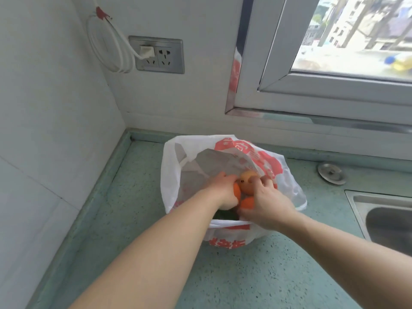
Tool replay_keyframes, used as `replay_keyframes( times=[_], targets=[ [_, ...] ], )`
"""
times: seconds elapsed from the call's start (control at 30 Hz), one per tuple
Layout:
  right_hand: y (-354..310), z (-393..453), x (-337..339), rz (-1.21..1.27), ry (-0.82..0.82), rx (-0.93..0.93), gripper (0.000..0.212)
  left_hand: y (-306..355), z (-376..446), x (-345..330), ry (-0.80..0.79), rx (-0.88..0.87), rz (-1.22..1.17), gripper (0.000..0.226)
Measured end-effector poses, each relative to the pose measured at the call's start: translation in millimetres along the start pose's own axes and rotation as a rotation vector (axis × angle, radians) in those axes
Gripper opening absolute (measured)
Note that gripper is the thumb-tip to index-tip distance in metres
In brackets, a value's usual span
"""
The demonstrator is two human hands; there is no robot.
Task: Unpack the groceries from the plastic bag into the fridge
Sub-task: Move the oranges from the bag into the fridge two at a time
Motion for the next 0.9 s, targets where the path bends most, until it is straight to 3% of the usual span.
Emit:
replay_keyframes(
  times=[0.17, 0.4, 0.57, 0.67, 0.8, 0.9],
  targets=[
    [7, 2, -8, 0.052, 0.006, -0.052, 0.045, -2, 7, -9, 0.0, 0.041, -0.05, 0.062],
    [8, 8, -7, 0.002, -0.076, -0.105, 0.047, -1, 11, -7, -0.05, 0.039, -0.006, 0.067],
    [-3, 3, -5, -0.006, -0.256, -0.141, 0.06, 0, 8, -5, -0.045, 0.034, -0.018, 0.068],
    [-10, -7, 1, -0.055, -0.37, -0.042, 0.051, -7, 5, -1, -0.005, 0.039, -0.049, 0.066],
    [-11, -13, -4, -0.117, -0.42, -0.016, 0.052, -18, -2, 4, 0.025, 0.061, -0.018, 0.084],
    [-12, -14, -12, -0.068, -0.358, 0.041, 0.029, -20, -9, 8, 0.059, 0.068, 0.027, 0.079]
  ],
)
Point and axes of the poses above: each hand's wrist, its own z-axis towards the middle knuckle, its own x-axis out of the back of the hand, y = z × x, the point moved 2 cm from there along z, towards the middle knuckle, and after that the axes turned 8 degrees about -x, right-handed, at the moved point
